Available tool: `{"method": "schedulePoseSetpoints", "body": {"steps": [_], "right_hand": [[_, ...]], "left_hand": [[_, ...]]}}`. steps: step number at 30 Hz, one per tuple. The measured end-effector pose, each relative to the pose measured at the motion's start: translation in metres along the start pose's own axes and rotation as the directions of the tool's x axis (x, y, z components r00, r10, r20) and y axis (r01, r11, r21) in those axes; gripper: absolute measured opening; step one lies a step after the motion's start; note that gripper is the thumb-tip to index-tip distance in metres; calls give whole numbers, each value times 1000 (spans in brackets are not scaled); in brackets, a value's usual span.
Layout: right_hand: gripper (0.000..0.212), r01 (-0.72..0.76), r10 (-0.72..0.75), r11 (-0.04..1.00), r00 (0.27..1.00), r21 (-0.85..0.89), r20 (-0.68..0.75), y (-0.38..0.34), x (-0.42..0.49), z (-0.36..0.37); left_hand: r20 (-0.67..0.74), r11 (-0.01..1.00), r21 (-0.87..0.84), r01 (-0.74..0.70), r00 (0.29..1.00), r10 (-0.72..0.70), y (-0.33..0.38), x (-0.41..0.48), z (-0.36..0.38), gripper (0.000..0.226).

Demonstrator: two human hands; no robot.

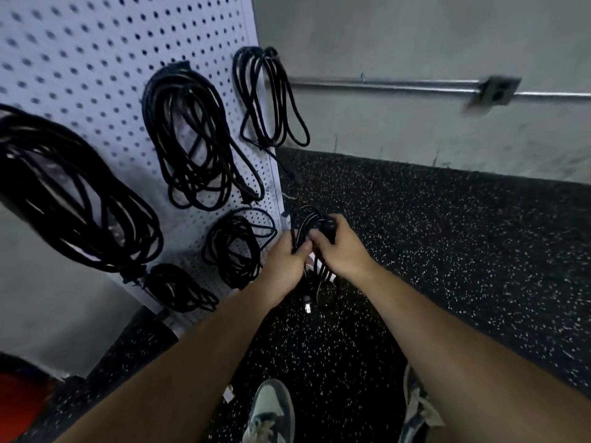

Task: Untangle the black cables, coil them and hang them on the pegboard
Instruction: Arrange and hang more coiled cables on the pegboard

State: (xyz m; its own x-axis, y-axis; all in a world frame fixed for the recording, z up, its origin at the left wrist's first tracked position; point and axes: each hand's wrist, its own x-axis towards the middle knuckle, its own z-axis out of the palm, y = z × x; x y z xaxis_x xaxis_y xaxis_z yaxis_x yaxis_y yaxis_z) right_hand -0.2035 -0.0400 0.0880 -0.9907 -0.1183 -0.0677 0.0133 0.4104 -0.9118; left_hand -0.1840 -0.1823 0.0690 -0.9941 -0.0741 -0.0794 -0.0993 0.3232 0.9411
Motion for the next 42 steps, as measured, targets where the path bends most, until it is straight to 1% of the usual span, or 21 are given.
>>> {"method": "schedulePoseSetpoints", "body": {"steps": [2, 3, 5, 6, 8, 10, 12, 14, 17, 20, 23, 25, 27, 28, 30, 31, 33, 35, 37, 39, 42], "right_hand": [[39, -3, -1, 994, 999, -106, -41, -4, 4, 0], [43, -19, 9, 979, 999, -202, -49, -4, 6, 0], [48, -33, 15, 902, 999, -431, -45, -7, 9, -1], [48, -38, 27, 884, 999, -467, -29, -6, 13, -2], [43, -38, 46, 919, 999, -392, 10, -9, 22, -4], [38, 26, -23, 941, 1000, -338, 12, -12, 39, -7], [41, 88, -84, 923, 996, -374, 26, -22, 60, -10], [48, 101, -80, 893, 995, -439, 65, -32, 83, -10], [49, 109, -48, 855, 990, -507, 130, -38, 113, -8], [52, 145, -44, 848, 978, -509, 205, -34, 131, -7], [55, 131, -23, 922, 958, -365, 286, -26, 142, -8], [54, 80, 12, 961, 944, -264, 330, -20, 147, -10], [45, 28, 50, 980, 924, -197, 380, -18, 149, -11], [37, 32, 49, 979, 922, -200, 383, -19, 149, -10], [30, 62, 23, 970, 939, -236, 343, -15, 155, -2], [31, 78, 10, 962, 947, -262, 321, -12, 157, 4], [39, 101, -17, 947, 964, -305, 266, -6, 159, 19], [47, 66, -17, 970, 978, -234, 206, 0, 159, 34], [48, 19, 8, 985, 988, -171, 154, 4, 158, 45], [47, -22, 38, 988, 994, -150, 106, 10, 158, 51], [40, -1, 2, 988, 1000, -156, 7, 17, 156, 50]], "left_hand": [[-22, 999, -34, 27, 999, -27, 5, -2, 4, 18], [-29, 997, -54, 46, 998, -48, 6, -3, 6, 20], [-58, 997, -55, 56, 997, -59, 3, -2, 10, 26], [-74, 998, -34, 51, 996, -53, 1, -3, 12, 30], [-101, 999, 6, 34, 994, -34, 3, 1, 12, 31], [-135, 999, 37, 5, 991, 0, 10, 12, 11, 27], [-184, 996, 76, -47, 981, 60, 17, 30, 8, 23], [-238, 989, 129, -68, 966, 97, 17, 50, 5, 23], [-289, 986, 168, -26, 954, 75, 12, 74, 2, 25], [-290, 991, 131, -20, 955, 58, 6, 90, 1, 31], [-308, 989, 147, -21, 949, 66, -2, 97, -1, 34], [-326, 989, 145, -16, 943, 63, -7, 99, -1, 32], [-337, 993, 118, -3, 941, 43, -14, 104, -1, 29], [-339, 994, 113, 0, 940, 38, -17, 106, -1, 29], [-332, 993, 116, 1, 943, 38, -24, 109, 1, 31], [-324, 994, 110, 0, 945, 36, -27, 111, 2, 33], [-320, 994, 108, 3, 947, 32, -32, 113, 4, 38], [-327, 994, 108, -3, 944, 38, -36, 115, 6, 42], [-329, 993, 116, -4, 943, 42, -38, 115, 7, 45], [-327, 995, 94, 11, 945, 21, -38, 116, 6, 44], [-310, 995, 102, 11, 951, 21, -40, 118, 5, 44]]}}
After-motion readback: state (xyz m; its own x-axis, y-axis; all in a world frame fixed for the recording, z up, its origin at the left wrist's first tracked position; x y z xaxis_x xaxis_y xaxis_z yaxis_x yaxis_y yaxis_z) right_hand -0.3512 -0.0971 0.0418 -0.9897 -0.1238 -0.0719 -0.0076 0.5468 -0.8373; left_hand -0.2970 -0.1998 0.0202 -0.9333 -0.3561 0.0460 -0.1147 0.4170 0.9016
